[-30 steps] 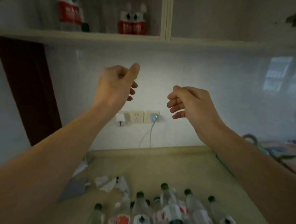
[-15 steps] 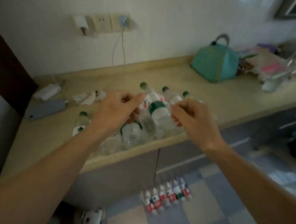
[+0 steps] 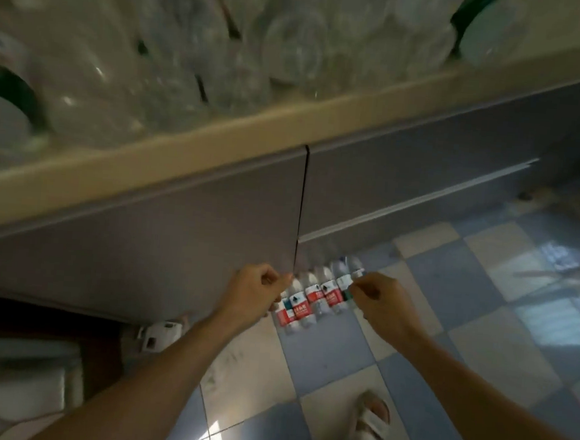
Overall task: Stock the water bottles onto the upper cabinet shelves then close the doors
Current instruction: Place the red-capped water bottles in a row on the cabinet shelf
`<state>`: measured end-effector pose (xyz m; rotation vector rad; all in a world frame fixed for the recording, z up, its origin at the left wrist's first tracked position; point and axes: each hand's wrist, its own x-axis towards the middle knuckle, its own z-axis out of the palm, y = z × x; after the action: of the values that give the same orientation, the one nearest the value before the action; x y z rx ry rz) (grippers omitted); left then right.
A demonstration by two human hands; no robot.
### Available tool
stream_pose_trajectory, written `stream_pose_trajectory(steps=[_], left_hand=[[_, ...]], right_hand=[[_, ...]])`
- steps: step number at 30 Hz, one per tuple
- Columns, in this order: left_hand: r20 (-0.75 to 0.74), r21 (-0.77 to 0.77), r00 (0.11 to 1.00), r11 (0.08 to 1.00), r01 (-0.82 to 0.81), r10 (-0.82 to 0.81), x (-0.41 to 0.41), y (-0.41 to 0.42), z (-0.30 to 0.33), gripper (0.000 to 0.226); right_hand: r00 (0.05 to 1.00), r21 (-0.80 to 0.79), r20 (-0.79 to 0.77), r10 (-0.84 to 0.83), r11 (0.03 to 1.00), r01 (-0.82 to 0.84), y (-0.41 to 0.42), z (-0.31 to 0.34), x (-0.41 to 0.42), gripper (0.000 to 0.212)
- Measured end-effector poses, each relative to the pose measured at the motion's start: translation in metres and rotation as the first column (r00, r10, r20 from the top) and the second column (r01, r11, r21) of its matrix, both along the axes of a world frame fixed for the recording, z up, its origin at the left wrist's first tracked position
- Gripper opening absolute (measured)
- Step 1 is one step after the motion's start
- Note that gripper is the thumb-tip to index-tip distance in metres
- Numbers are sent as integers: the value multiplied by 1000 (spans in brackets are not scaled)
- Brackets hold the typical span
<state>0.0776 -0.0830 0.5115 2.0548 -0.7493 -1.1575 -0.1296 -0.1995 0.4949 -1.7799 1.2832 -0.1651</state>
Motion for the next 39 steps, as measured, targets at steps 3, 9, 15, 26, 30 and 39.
stream_pose_trajectory(steps=[3,9,15,26,30,39], left_hand=[[33,94,999,995,-39,36,4,-11,-108,33],[100,230,992,968,-98,76,16,-30,-304,38],[40,342,991,930,-131,125,15,-35,-448,49],[14,199,979,959,-203,205,0,-42,-554,89],[-42,181,979,965,-190,201,-5,-31,-561,82],[-147,377,989,925,50,7,4,0,-556,53]], right_hand=[[997,45,-55,47,998,-44,-16,-96,3,33],[975,61,-134,178,983,-171,-39,-281,29,26],[941,114,-171,291,955,-274,-43,-424,57,14],[932,-59,-223,287,950,-306,-7,-534,71,57],[943,-142,-224,245,949,-281,6,-540,62,55],[964,2,-153,219,975,-222,15,-531,55,47]])
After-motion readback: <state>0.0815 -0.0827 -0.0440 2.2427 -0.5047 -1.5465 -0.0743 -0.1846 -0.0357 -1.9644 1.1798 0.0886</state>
